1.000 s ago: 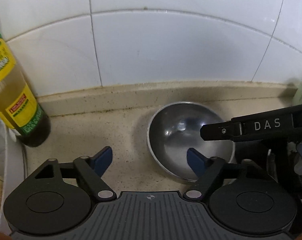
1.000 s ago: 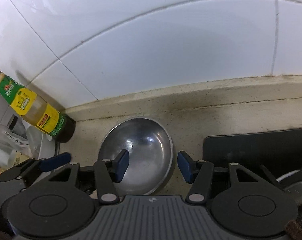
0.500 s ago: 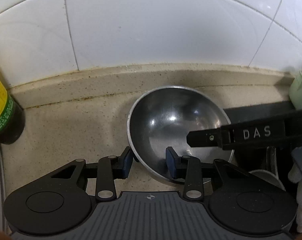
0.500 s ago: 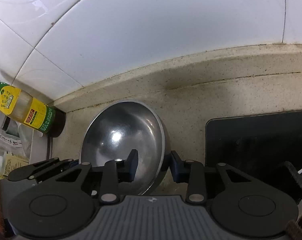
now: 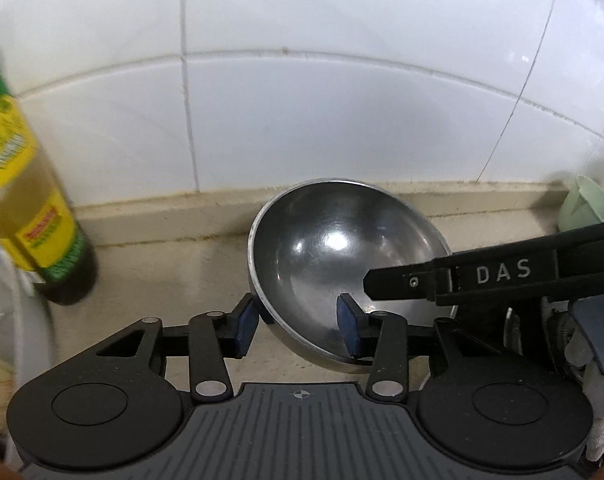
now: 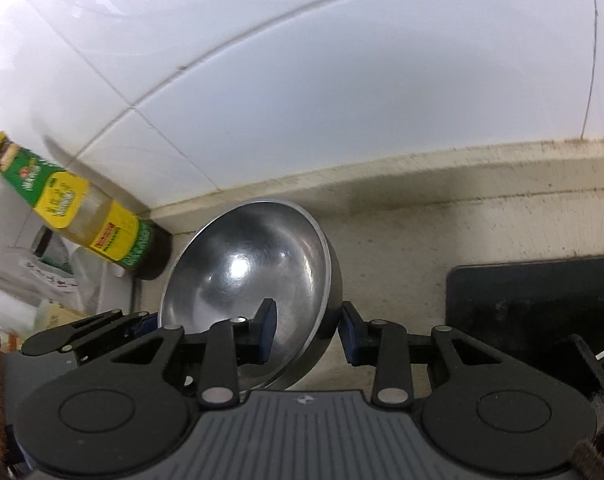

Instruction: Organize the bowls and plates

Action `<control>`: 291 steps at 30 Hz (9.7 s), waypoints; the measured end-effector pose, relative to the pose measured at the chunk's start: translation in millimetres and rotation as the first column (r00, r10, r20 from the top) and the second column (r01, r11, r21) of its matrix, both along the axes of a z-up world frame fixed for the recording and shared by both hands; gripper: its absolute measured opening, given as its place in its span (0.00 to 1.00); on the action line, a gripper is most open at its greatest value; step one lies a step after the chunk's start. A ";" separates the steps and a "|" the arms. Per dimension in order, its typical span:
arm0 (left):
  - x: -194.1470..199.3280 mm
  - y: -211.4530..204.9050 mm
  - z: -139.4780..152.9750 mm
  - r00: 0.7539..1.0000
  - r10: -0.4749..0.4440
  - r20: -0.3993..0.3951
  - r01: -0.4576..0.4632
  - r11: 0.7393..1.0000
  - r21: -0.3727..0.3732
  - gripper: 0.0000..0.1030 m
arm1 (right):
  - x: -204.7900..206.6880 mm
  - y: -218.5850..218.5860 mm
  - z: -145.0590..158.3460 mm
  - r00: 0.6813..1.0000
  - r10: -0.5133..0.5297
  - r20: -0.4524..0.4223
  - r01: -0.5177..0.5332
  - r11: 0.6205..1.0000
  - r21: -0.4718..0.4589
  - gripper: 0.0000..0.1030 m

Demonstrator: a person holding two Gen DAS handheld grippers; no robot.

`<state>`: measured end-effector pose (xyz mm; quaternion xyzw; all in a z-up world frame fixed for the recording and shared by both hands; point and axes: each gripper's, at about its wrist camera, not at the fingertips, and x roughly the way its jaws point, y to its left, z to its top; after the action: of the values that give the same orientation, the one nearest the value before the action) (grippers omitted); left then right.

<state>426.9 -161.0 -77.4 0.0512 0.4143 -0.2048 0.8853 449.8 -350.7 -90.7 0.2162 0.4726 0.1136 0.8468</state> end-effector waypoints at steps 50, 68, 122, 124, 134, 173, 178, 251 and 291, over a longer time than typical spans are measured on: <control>-124.8 99.8 35.7 0.997 0.068 0.029 -0.067 0.997 -0.041 0.68 | -105.8 89.3 43.1 0.977 0.210 0.035 -0.207 0.975 -0.079 0.40; -115.3 -24.7 2.1 0.990 -0.131 -0.047 0.129 0.991 -0.047 0.74 | -144.0 -37.1 20.7 0.993 -0.117 0.008 0.117 0.992 -0.043 0.45; -83.0 -47.5 -36.3 0.993 -0.110 -0.034 0.111 0.992 0.059 0.73 | -85.9 -13.1 -17.2 0.999 0.038 -0.006 -0.038 0.993 -0.113 0.47; -83.2 -46.6 -34.1 0.994 -0.108 -0.027 0.110 0.993 0.052 0.74 | -85.5 -11.8 -17.5 0.999 0.042 -0.005 -0.042 0.993 -0.111 0.47; -84.5 -45.4 -18.9 0.994 -0.108 0.011 0.107 0.994 0.021 0.74 | -85.4 -22.3 -7.5 1.000 0.000 0.013 0.000 0.998 -0.059 0.45; -118.3 99.9 29.2 0.981 0.145 0.127 -0.145 0.989 -0.012 0.80 | -88.8 116.5 53.8 0.963 0.235 0.133 -0.230 0.972 -0.049 0.45; -112.8 112.8 16.8 0.985 0.147 0.086 -0.145 0.989 -0.021 0.77 | -82.7 134.2 39.7 0.961 0.255 0.104 -0.250 0.966 -0.061 0.46; -72.3 110.8 -75.4 0.914 -0.392 0.103 0.390 0.920 0.045 1.00 | -15.5 99.2 -40.3 0.974 0.212 -0.078 -0.202 0.971 0.125 0.73; -84.3 70.5 21.7 0.885 -0.312 0.345 0.318 0.947 0.043 1.00 | -34.7 87.5 49.3 0.979 0.150 0.137 -0.164 0.981 0.098 0.77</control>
<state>342.5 -90.4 -55.7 0.1465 0.2359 -0.3365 0.8998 415.1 -263.2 -41.4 0.2163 0.4258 0.2196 0.8507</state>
